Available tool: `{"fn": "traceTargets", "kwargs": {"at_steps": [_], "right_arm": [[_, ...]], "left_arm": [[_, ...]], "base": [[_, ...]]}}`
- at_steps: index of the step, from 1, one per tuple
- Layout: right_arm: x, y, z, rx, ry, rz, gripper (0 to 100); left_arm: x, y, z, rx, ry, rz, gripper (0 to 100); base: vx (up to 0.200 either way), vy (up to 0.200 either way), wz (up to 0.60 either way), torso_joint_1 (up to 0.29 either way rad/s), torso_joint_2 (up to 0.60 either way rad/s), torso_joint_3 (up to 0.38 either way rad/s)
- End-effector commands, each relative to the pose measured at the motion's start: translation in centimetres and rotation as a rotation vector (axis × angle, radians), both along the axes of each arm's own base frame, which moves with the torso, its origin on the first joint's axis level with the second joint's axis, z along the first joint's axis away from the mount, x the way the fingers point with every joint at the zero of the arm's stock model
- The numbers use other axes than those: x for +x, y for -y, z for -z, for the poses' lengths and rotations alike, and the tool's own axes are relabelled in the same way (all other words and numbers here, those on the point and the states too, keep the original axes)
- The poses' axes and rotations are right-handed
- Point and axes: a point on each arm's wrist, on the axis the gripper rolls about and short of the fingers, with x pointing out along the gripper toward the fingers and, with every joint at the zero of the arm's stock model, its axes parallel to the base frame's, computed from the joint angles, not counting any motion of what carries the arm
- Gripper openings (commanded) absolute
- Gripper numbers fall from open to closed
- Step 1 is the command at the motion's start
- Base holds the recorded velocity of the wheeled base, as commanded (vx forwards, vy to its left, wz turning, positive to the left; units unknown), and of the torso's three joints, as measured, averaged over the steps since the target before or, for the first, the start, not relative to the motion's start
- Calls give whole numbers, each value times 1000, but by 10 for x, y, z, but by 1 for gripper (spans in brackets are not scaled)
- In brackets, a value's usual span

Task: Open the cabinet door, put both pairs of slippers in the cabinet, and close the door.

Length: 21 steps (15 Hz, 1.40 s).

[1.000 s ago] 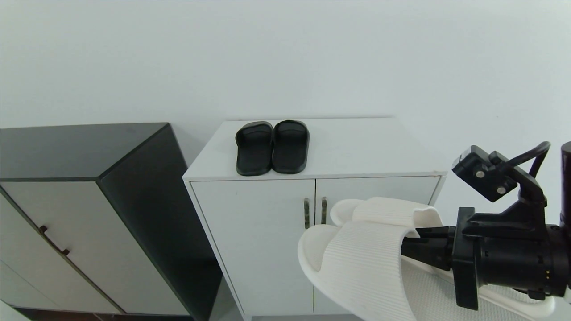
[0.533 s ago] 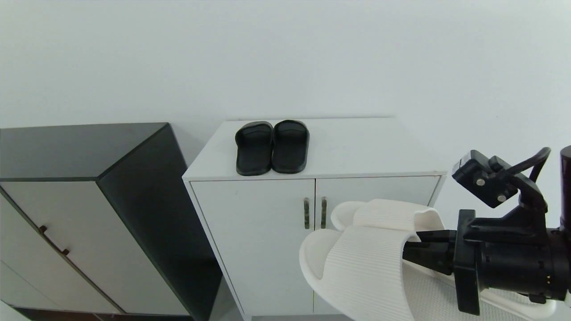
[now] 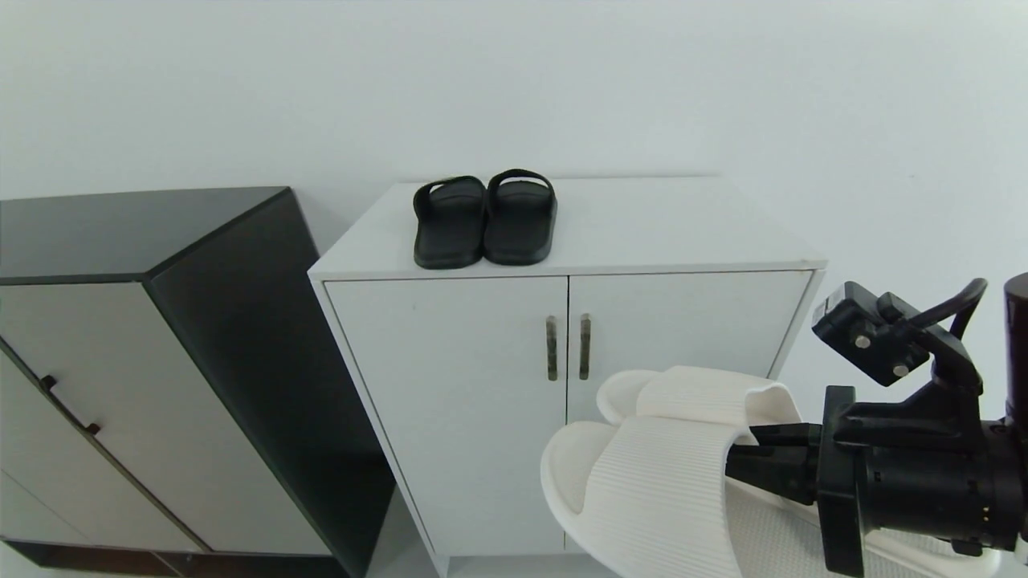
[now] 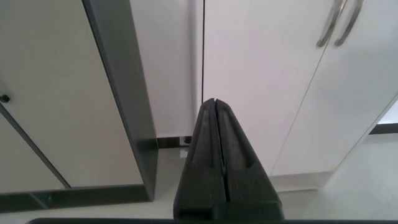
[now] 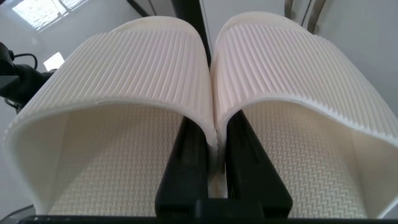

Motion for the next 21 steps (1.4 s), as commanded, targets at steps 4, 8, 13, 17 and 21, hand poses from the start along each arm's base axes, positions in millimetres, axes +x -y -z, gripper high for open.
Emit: {"fn": "traceTargets", "kwargs": {"at_steps": [4, 8, 13, 17, 21], "right_arm": [[0, -1, 1, -3, -3, -3, 0], [0, -1, 1, -3, -3, -3, 0], [0, -1, 2, -7, -6, -4, 0], [-3, -3, 3, -7, -8, -22, 0], [-3, -3, 4, -11, -11, -22, 0]], "left_arm": [[0, 0, 0, -3, 0, 1, 100], [0, 0, 0, -3, 0, 1, 100], [0, 0, 0, 2, -1, 4, 100], [0, 0, 0, 2, -1, 4, 100], [0, 0, 0, 3, -1, 5, 100]], "base": [[0, 0, 0, -163, 491, 322], [0, 0, 0, -133, 467, 331], [0, 0, 0, -89, 452, 360], [0, 0, 0, -25, 384, 355], [0, 0, 0, 0, 82, 69]]}}
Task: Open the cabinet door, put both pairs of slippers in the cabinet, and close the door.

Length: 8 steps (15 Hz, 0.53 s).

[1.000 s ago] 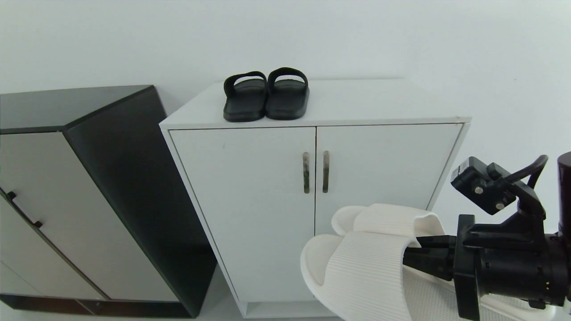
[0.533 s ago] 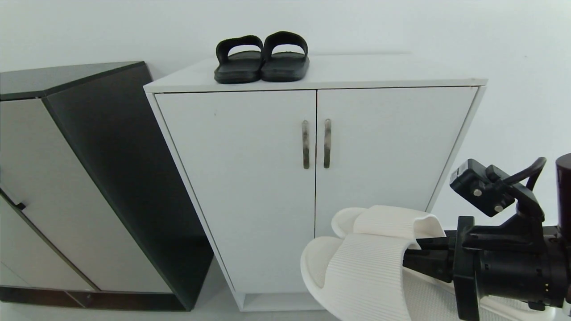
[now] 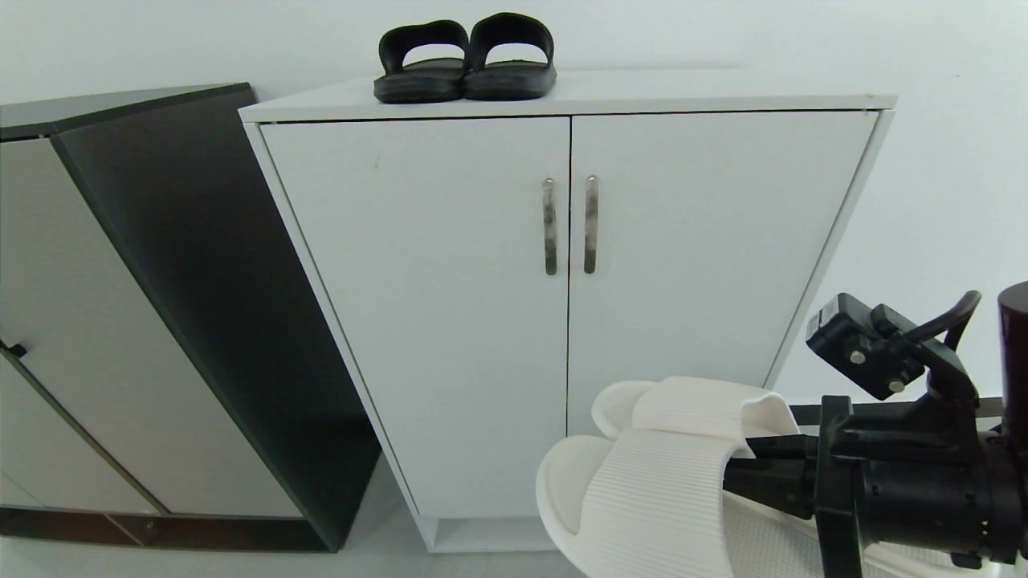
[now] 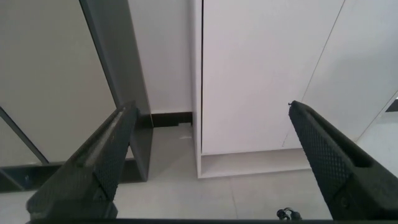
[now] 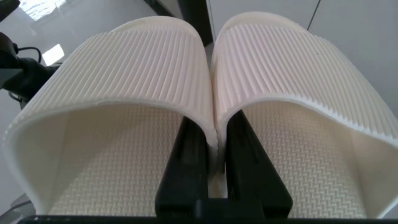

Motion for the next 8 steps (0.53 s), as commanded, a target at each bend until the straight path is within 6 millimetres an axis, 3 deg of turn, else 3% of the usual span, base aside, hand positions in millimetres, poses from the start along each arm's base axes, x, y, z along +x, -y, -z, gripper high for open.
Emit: {"fn": "traceTargets", "kwargs": {"at_steps": [1, 3, 4, 6, 8], "right_arm": [[0, 0, 1, -1, -1, -1, 0], [0, 0, 0, 1, 1, -1, 0], [0, -1, 0, 5, 5, -4, 0], [-1, -2, 0, 13, 13, -9, 0], [-3, 0, 0, 25, 25, -10, 0]], "left_arm": [[0, 0, 0, 0, 0, -1, 100], [0, 0, -3, 28, 1, -5, 100], [-1, 0, -26, 40, 24, -7, 100], [4, 0, -94, -38, 70, 10, 100], [36, 4, -110, 11, -53, 159, 100]], "base": [[0, 0, 0, 0, 0, 0], [0, 0, 0, 0, 0, 0], [0, 0, 0, 0, 0, 0], [0, 0, 0, 0, 0, 0], [0, 0, 0, 0, 0, 0]]}}
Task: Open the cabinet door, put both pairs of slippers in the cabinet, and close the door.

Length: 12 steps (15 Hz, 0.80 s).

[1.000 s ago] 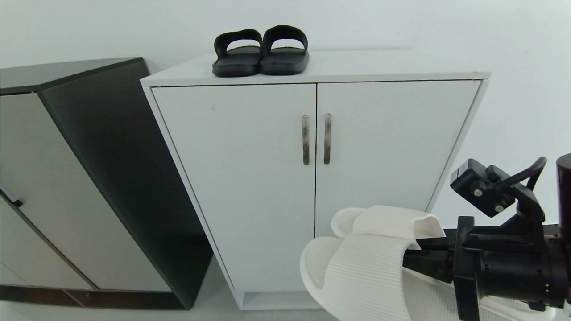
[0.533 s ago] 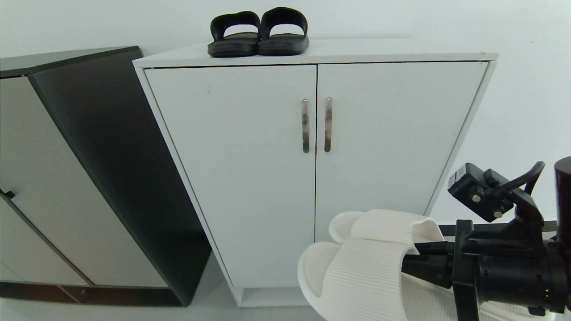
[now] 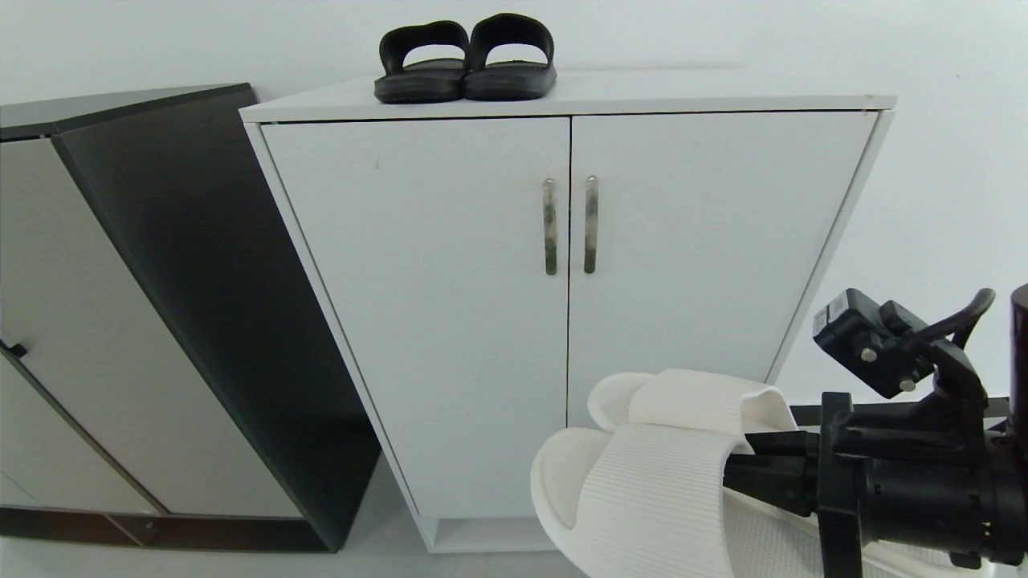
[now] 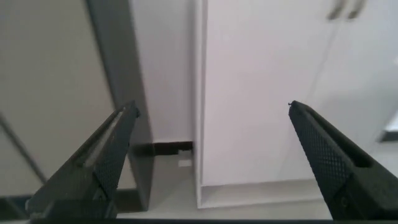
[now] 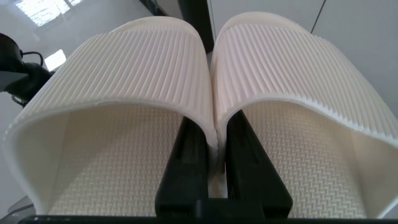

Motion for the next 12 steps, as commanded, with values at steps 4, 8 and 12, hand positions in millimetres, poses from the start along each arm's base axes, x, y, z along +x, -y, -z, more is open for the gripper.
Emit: {"fn": "traceTargets", "kwargs": {"at_steps": [4, 8, 12], "right_arm": [[-3, 2, 3, -16, 30, -12, 0], [-2, 2, 5, -22, 22, -9, 0], [-1, 3, 6, -22, 20, -2, 0]], "left_arm": [[93, 14, -54, 112, -163, 516, 100], [134, 43, -71, 121, -208, 737, 100], [175, 101, -103, -45, -182, 768, 100]], "base": [[0, 0, 0, 0, 0, 0], [0, 0, 0, 0, 0, 0], [0, 0, 0, 0, 0, 0]]}}
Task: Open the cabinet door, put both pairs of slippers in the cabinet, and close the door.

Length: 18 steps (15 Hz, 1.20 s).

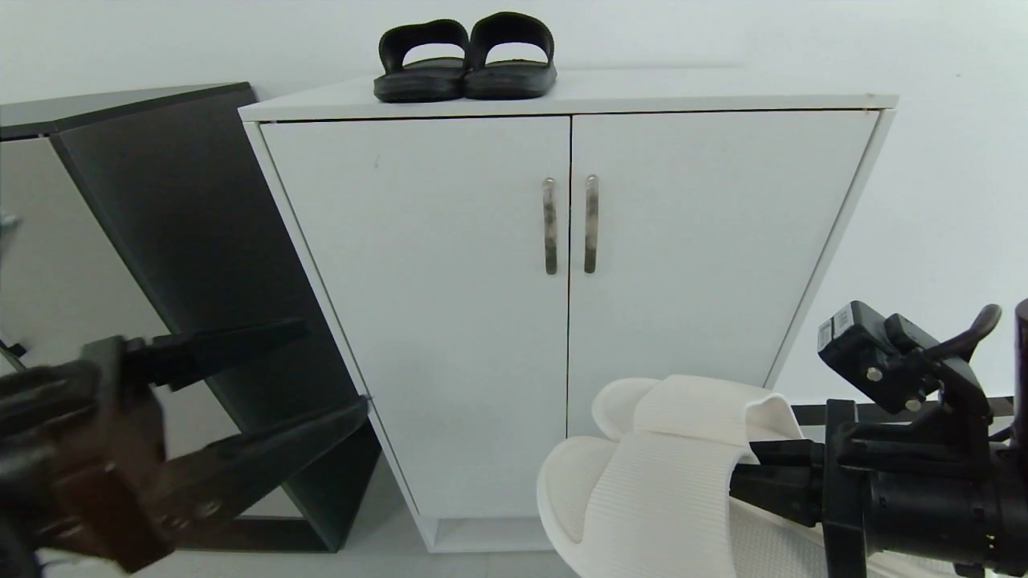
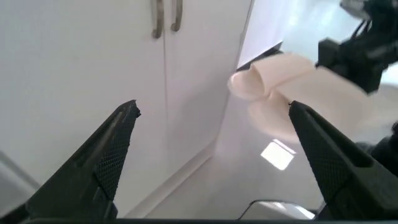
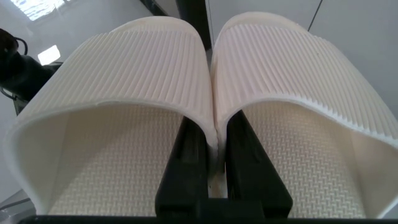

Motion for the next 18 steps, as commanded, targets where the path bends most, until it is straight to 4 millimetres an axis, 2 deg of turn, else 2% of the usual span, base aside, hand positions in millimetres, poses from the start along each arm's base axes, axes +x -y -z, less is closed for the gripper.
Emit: {"fn": "traceTargets", "kwargs": {"at_steps": [1, 4, 5, 10, 14, 18], "right_arm": [[0, 0, 1, -5, -2, -1, 0], [0, 0, 2, -8, -5, -3, 0], [0, -1, 4, -13, -11, -8, 0], [-1, -1, 11, -41, -11, -18, 0], [-1, 0, 13, -51, -12, -21, 0], [0, -1, 15, -57, -17, -21, 0]], "left_arm": [[33, 39, -9, -22, -54, 61, 100], [41, 69, -20, -28, -50, 159, 100], [47, 86, -24, -27, -50, 213, 100], [82, 136, -32, -47, -88, 315, 100], [116, 147, -29, -89, -157, 389, 100], [125, 144, -34, -103, -141, 423, 100]], "base": [[0, 0, 0, 0, 0, 0], [0, 0, 0, 0, 0, 0], [0, 0, 0, 0, 0, 0], [0, 0, 0, 0, 0, 0], [0, 0, 0, 0, 0, 0], [0, 0, 0, 0, 0, 0]]}}
